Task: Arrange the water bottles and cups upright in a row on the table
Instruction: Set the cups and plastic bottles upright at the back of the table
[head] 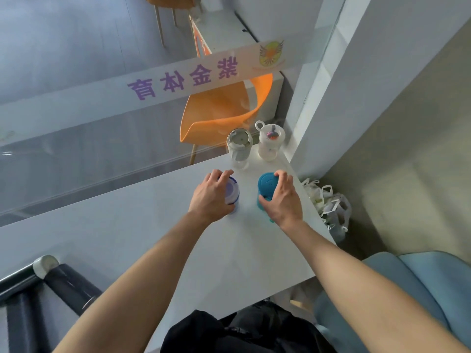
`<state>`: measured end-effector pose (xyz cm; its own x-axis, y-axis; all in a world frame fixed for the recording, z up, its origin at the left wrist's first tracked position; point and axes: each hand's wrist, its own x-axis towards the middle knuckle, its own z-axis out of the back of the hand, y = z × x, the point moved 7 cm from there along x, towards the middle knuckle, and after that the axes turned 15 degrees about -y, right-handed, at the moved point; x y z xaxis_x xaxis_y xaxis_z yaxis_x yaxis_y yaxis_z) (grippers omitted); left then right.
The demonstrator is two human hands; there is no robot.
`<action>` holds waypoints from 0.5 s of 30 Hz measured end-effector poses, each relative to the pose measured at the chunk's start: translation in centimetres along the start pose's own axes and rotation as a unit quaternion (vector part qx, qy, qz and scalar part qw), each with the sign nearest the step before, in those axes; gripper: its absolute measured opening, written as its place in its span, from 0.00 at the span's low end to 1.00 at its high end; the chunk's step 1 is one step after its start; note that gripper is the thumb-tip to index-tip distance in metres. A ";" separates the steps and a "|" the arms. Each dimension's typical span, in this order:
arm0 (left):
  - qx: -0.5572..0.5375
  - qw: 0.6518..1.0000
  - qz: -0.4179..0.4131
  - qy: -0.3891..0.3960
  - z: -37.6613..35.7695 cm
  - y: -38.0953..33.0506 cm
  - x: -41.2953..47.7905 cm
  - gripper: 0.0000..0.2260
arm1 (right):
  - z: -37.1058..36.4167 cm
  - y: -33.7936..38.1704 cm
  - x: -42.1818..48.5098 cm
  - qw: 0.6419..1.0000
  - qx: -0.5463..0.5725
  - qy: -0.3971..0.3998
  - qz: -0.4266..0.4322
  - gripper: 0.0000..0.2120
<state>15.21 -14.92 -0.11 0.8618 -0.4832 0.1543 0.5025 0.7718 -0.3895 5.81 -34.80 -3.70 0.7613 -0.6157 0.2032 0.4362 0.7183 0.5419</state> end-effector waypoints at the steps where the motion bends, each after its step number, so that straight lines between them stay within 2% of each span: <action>1: -0.002 1.000 0.006 0.004 -0.2 -0.2 -0.1 0.45 | -0.1 -0.3 0.0 1.000 -0.001 0.003 -0.001 0.39; 4: -0.012 1.000 0.022 0.002 -0.7 -0.3 -0.2 0.44 | -0.3 -0.9 0.2 1.000 -0.006 0.016 0.002 0.46; 8: 0.002 0.999 0.039 0.006 -1.1 -0.2 0.3 0.44 | -0.5 -0.9 1.1 0.999 -0.005 0.034 0.014 0.46; 11: 0.011 0.999 0.049 0.018 -1.4 -0.2 0.6 0.49 | -0.2 -1.4 1.4 0.998 -0.030 0.062 -0.001 0.58; 13: 0.009 0.997 0.059 0.039 -1.4 0.0 0.4 0.55 | 1.7 -0.5 1.5 0.999 -0.029 0.002 0.036 0.58; 15: 0.002 0.996 0.067 0.052 -0.8 0.4 0.0 0.61 | 4.3 1.6 1.6 0.992 0.012 -0.088 0.092 0.48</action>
<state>15.38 -14.90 -0.97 0.9093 -0.4161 0.0054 0.3841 0.8340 -0.3961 5.65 -35.98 1.01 0.7306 -0.5235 0.4384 0.2844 0.8170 0.5016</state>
